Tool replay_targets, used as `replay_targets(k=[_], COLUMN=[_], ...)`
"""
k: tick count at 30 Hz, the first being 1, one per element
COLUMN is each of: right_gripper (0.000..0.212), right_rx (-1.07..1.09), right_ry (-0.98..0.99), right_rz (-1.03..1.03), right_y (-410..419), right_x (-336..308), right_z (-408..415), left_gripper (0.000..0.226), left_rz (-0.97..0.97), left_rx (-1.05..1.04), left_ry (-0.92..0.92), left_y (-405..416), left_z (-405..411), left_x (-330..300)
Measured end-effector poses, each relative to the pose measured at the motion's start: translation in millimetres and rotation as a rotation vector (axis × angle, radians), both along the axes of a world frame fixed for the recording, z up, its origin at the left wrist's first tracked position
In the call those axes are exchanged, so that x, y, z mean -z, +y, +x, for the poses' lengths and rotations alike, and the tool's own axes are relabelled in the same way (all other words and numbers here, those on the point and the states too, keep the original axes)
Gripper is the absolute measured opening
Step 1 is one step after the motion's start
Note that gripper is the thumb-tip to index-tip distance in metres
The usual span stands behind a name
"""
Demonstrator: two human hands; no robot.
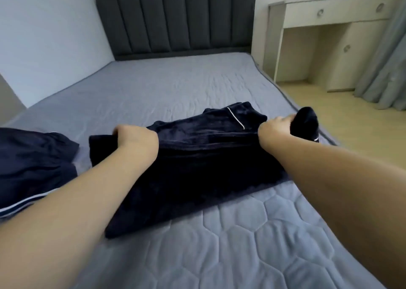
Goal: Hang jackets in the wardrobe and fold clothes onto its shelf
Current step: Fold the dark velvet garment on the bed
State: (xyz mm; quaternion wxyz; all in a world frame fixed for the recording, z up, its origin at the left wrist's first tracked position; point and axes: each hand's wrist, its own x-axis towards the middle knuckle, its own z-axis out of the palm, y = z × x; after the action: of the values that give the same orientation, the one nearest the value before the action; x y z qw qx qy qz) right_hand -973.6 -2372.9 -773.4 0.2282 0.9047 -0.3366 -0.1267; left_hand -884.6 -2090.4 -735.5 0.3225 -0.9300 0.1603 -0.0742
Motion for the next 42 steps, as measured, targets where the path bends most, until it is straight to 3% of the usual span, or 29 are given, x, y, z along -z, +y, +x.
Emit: replay_targets(k=[3,6,8,11,14,18,22,29,33,36,38,40,42], right_gripper=[0.032,0.027,0.023,0.026,0.036,0.036,0.034,0.039,0.049,0.062,0.062,0.056,0.056], right_rx=[-0.011,0.135,0.211,0.243,0.226,0.111,0.0,-0.041,-0.062,-0.096,-0.197,-0.449,-0.731], right_ry=[-0.193,-0.286,-0.351,-0.485,-0.623,-0.703,-0.655,-0.697,-0.687,-0.729,-0.816,-0.893,-0.817], right_rz=[-0.005,0.125,0.194,0.195,0.206,0.216,0.181,0.251,0.278,0.328,0.401,0.447,0.566], right_y=[-10,-27,-45,-73,-85,-86,-89,-112,-104,-99,-94,-81,-50], right_x=[2,1,-8,-32,-44,28,123,123,120,117,112,107,94], right_z=[19,48,77,137,205,260,266,276,267,260,250,242,246], left_gripper=[0.033,0.019,0.014,0.016,0.044,0.043,0.049,0.054,0.055,0.048,0.058,0.073,0.083], left_rz=[-0.195,-0.585,-0.688,-0.724,-0.732,-0.718,-0.726,-0.763,-0.525,-0.456,-0.476,-0.568,-0.719], left_rx=[0.021,-0.106,-0.099,-0.062,-0.135,-0.213,-0.207,-0.191,-0.346,-0.251,-0.176,-0.121,-0.134], left_ry=[0.015,0.184,0.134,-0.007,-0.025,-0.031,-0.071,-0.119,-0.033,-0.1,-0.105,-0.108,0.04], left_y=[-2,3,7,0,-21,-43,-57,-50,-50,-55,-46,-19,6], left_z=[29,61,90,142,196,246,262,303,287,267,245,215,188], left_x=[20,44,47,42,37,93,165,135,143,139,133,152,173])
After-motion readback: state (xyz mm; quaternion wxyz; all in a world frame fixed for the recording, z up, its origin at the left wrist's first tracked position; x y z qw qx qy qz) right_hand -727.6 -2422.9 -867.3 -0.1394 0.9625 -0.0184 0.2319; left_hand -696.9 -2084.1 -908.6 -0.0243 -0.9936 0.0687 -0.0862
